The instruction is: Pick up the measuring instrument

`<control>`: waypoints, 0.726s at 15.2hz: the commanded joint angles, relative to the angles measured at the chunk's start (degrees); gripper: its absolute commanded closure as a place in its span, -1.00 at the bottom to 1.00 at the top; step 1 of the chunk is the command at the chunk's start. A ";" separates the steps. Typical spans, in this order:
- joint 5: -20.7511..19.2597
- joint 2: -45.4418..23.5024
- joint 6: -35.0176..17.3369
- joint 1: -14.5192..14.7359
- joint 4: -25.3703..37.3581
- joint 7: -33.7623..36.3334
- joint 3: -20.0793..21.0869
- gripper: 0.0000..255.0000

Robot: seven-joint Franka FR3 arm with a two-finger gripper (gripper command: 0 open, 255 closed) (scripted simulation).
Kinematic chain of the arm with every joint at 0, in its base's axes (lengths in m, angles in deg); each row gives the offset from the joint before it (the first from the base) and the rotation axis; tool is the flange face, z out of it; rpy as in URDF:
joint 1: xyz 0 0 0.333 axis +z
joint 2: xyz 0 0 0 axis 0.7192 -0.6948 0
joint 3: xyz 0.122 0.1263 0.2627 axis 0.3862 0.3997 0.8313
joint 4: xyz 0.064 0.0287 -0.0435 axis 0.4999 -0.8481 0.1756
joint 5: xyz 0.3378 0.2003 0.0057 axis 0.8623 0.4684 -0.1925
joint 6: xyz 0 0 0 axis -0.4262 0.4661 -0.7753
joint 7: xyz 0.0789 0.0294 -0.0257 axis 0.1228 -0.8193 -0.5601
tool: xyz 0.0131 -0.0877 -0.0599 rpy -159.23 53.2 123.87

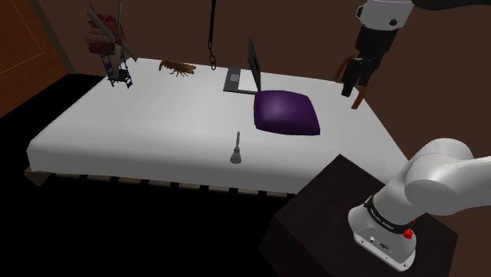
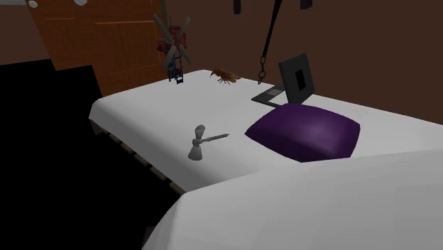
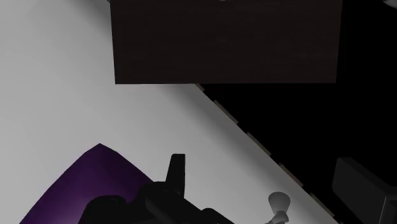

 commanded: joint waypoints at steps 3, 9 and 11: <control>1.12 -3.09 -3.27 -0.32 -0.75 2.30 0.75 -1.00; 4.00 -13.81 -12.86 -1.18 -1.17 8.72 2.75 -1.00; 4.78 -17.79 -15.90 -1.42 -0.69 10.72 3.29 -1.00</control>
